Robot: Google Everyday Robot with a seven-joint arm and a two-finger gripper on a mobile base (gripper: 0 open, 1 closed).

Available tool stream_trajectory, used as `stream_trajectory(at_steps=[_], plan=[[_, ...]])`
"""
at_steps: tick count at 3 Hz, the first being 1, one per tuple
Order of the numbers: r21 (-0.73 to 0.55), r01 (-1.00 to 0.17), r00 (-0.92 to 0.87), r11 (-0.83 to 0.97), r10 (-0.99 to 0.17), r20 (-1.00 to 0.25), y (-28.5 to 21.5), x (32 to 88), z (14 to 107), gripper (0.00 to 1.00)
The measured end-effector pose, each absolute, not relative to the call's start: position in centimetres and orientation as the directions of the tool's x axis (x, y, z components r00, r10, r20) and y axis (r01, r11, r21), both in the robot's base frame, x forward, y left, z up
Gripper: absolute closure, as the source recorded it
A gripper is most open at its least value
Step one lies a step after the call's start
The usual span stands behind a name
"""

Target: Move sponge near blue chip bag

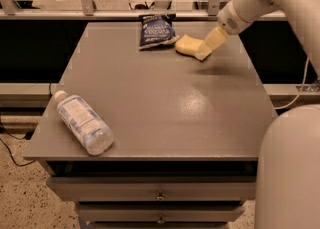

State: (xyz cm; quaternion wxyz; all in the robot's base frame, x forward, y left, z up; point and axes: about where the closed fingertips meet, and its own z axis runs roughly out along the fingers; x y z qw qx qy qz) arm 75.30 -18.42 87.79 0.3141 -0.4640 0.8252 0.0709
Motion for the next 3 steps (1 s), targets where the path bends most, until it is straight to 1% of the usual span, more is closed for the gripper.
stream_trajectory(at_steps=[1,2,3], plan=[[-0.112,-0.814,-0.325,0.57,-0.607,-0.725,-22.9,72.6,89.7,0.0],[-0.101,-0.802,-0.272,0.589,-0.511,-0.815,-28.3,69.3,92.0,0.0],[-0.096,-0.792,-0.272,0.602,-0.489,-0.829,-29.8,68.4,92.3,0.0]])
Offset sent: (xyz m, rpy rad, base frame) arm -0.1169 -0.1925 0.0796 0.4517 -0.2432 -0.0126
